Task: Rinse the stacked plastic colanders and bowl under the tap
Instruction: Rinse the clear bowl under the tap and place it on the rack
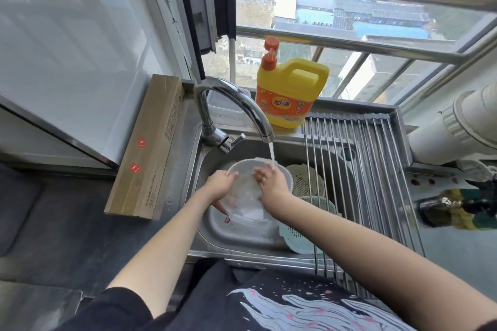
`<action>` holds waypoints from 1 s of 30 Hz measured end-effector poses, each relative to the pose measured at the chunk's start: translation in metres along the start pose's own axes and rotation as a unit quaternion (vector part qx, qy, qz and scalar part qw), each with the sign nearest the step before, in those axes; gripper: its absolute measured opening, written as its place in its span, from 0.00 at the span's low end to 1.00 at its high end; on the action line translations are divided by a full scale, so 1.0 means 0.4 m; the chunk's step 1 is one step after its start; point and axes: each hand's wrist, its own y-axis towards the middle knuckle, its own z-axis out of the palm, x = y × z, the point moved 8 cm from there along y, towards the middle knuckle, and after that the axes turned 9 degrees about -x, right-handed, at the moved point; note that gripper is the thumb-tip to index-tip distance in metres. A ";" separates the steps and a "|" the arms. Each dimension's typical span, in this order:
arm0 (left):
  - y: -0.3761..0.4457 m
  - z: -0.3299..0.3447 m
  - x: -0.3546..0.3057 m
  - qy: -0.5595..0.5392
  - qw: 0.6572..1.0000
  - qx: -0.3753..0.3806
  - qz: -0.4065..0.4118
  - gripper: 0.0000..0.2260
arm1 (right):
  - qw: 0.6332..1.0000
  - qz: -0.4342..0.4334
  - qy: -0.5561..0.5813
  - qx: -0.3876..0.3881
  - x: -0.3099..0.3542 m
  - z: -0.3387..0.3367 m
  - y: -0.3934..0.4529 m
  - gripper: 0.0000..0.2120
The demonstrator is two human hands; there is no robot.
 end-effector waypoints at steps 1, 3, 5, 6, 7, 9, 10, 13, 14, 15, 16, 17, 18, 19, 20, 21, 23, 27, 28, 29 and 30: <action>-0.001 0.009 0.002 -0.001 0.999 0.025 -0.020 0.19 | 1.000 0.007 -0.010 0.006 0.002 0.006 -0.007 0.31; -0.010 0.018 -0.006 0.019 0.998 0.052 -0.035 0.19 | 0.996 0.048 0.030 0.072 -0.011 0.024 -0.037 0.32; -0.006 0.019 -0.015 0.064 0.997 0.045 -0.024 0.20 | 0.981 0.092 0.050 0.161 -0.028 0.042 -0.067 0.31; -0.004 0.017 -0.016 0.079 0.996 0.030 -0.022 0.20 | 0.982 0.103 0.051 0.149 -0.050 0.053 -0.080 0.29; -0.003 0.010 -0.017 0.087 0.996 0.008 -0.025 0.19 | 0.977 0.122 0.059 0.165 -0.070 0.055 -0.094 0.29; 0.002 -0.001 -0.011 0.098 0.994 -0.029 -0.027 0.18 | 0.982 0.074 0.057 0.162 -0.056 0.053 -0.089 0.28; 0.002 0.000 -0.014 0.102 0.994 -0.038 -0.021 0.17 | 0.981 0.032 0.075 0.176 -0.046 0.074 -0.094 0.27; 0.005 0.003 -0.021 0.101 0.991 -0.093 0.005 0.16 | 0.952 -0.007 0.256 0.167 -0.037 0.009 -0.131 0.28; 0.002 -0.003 -0.023 0.092 0.988 -0.123 0.008 0.16 | 0.942 -0.030 0.286 0.174 -0.028 -0.015 -0.153 0.30; 0.000 -0.008 -0.025 0.076 0.986 -0.151 0.013 0.16 | 0.938 -0.054 0.296 0.174 -0.012 -0.021 -0.168 0.32; 0.001 -0.009 -0.023 0.055 0.984 -0.168 0.018 0.16 | 0.940 -0.079 0.291 0.162 0.001 -0.035 -0.181 0.33; -0.003 -0.008 -0.025 0.037 0.983 -0.178 0.029 0.16 | 0.942 -0.092 0.289 0.143 0.008 -0.052 -0.187 0.33; -0.010 -0.004 -0.028 0.019 0.983 -0.181 0.038 0.16 | 0.944 -0.098 0.290 0.125 0.011 -0.063 -0.190 0.32; -0.017 0.000 -0.030 0.000 0.982 -0.185 0.045 0.15 | 0.947 -0.100 0.288 0.103 0.012 -0.067 -0.188 0.30; -0.024 0.005 -0.028 -0.021 0.981 -0.186 0.041 0.14 | 0.951 -0.097 0.280 0.083 0.011 -0.060 -0.181 0.29; -0.028 0.011 -0.028 -0.044 0.980 -0.189 0.039 0.13 | 0.959 -0.084 0.263 0.069 0.007 -0.048 -0.172 0.28; -0.018 0.027 -0.016 -0.099 0.978 -0.182 0.026 0.12 | 0.970 -0.053 0.235 0.032 -0.002 -0.036 -0.164 0.30; 0.014 0.075 0.021 -0.311 0.943 -0.099 -0.067 0.05 | 0.990 -0.003 0.143 -0.004 -0.030 -0.029 -0.161 0.32; 0.016 0.094 0.023 -0.371 0.922 -0.066 -0.093 0.06 | 0.993 0.004 0.120 -0.022 -0.038 -0.040 -0.161 0.27; 0.014 0.114 0.020 -0.416 0.902 -0.031 -0.112 0.10 | 0.994 0.010 0.096 -0.049 -0.045 -0.052 -0.161 0.20; 0.012 0.134 0.012 -0.460 0.879 0.008 -0.125 0.13 | 0.994 0.016 0.077 -0.080 -0.051 -0.068 -0.164 0.15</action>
